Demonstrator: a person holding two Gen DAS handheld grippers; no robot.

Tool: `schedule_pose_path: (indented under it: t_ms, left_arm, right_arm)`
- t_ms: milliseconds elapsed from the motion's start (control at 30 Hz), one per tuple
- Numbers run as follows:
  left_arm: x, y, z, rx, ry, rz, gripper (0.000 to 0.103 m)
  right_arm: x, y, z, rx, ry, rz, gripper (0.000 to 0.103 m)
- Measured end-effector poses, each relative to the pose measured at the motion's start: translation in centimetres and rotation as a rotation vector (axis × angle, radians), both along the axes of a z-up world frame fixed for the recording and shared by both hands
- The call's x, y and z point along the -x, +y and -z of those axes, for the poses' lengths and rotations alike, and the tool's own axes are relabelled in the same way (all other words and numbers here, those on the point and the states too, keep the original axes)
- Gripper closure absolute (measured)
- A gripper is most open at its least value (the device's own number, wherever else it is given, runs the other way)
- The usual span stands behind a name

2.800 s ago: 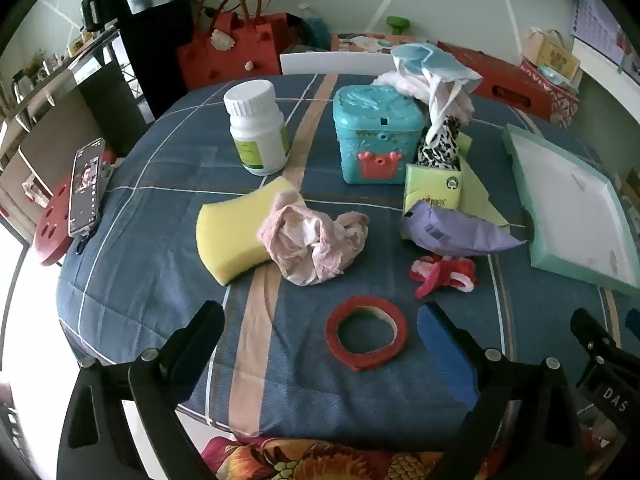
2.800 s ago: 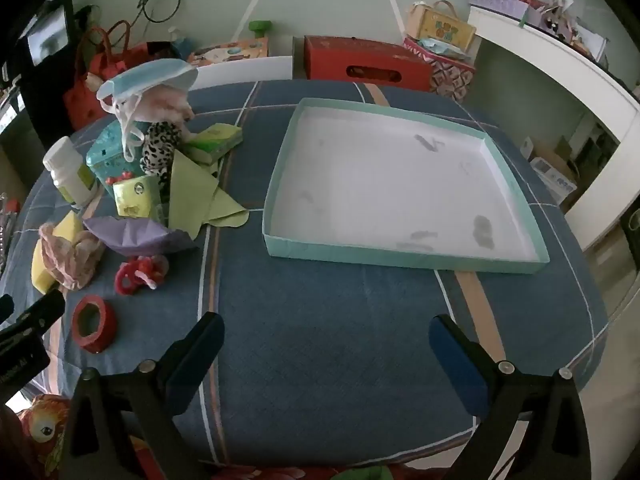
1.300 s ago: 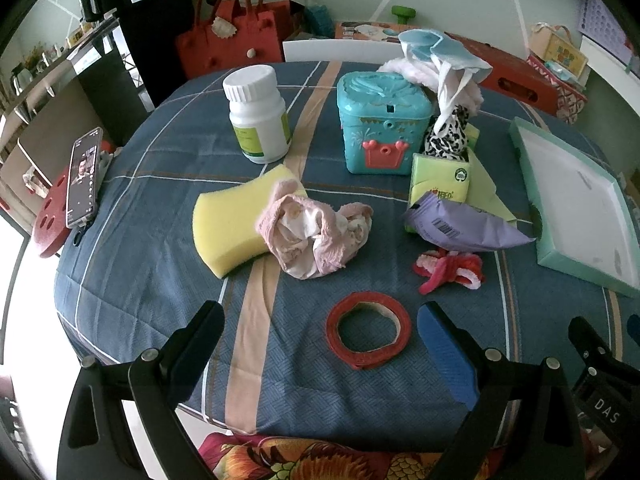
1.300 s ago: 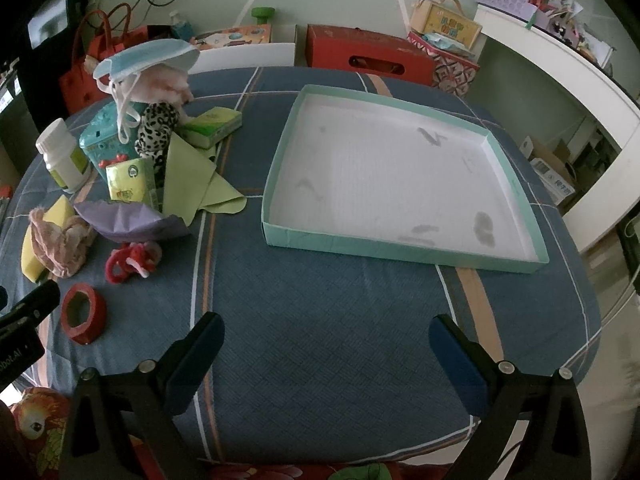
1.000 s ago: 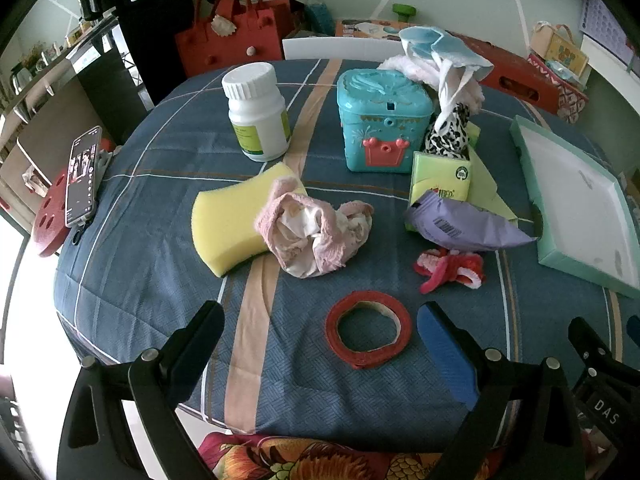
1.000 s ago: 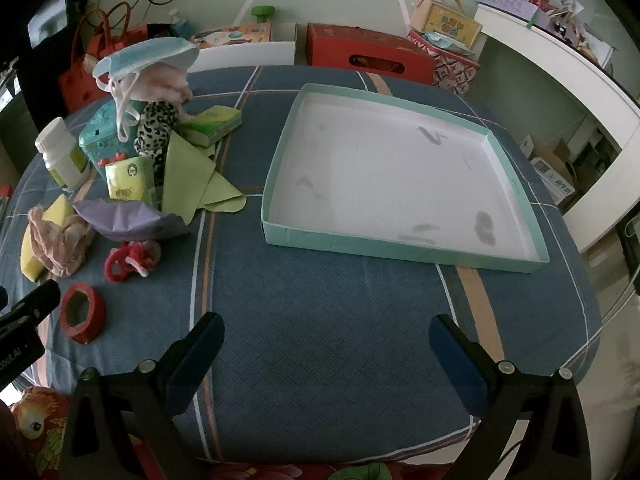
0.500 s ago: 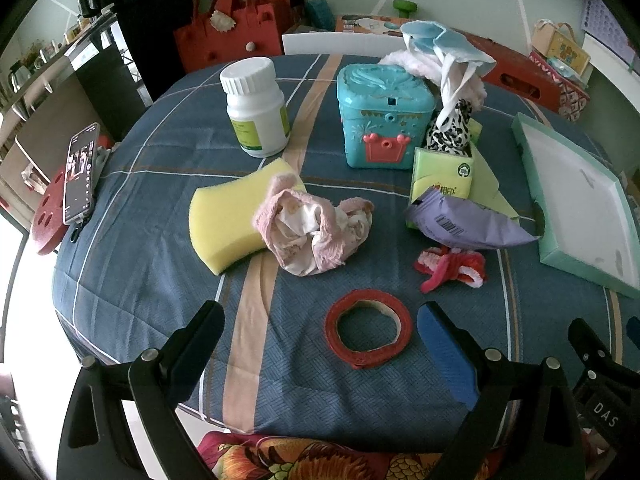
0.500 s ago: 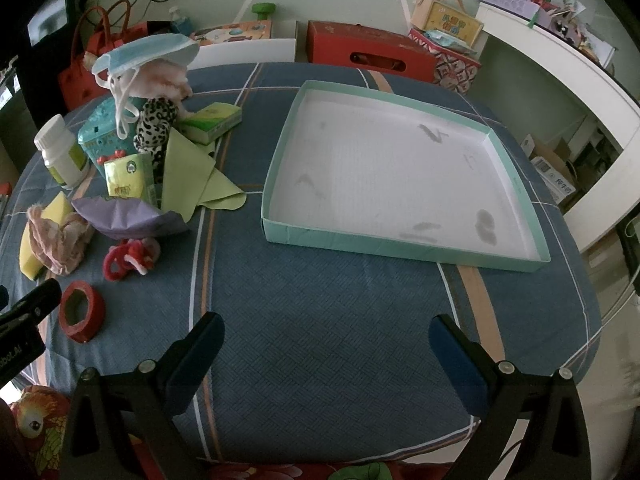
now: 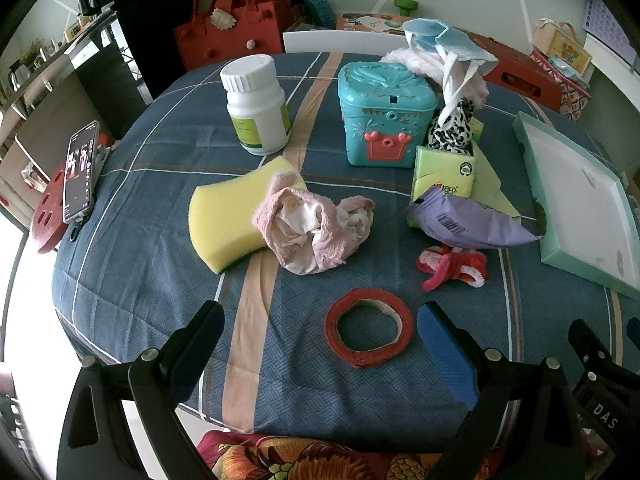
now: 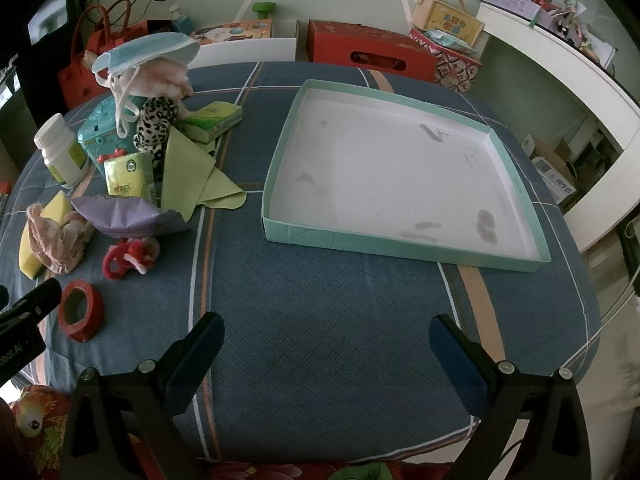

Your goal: Organize soft objects

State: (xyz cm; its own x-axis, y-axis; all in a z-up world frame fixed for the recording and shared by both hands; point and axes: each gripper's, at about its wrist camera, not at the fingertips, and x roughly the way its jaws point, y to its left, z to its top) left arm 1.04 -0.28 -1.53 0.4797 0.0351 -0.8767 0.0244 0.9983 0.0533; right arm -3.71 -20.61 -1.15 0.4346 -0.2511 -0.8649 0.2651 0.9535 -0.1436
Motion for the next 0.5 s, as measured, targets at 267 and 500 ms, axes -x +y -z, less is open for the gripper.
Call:
schedule_pose_path:
  t_ms: [267, 500]
  left_arm:
    - [-0.04, 0.05, 0.09, -0.004, 0.004, -0.001, 0.005]
    - [-0.36, 0.10, 0.51, -0.010, 0.037, -0.012, 0.005]
  right_arm:
    - [-0.02, 0.01, -0.01, 0.000, 0.001, 0.000, 0.000]
    - [-0.23, 0.14, 0.22, -0.008, 0.019, -0.005, 0.000]
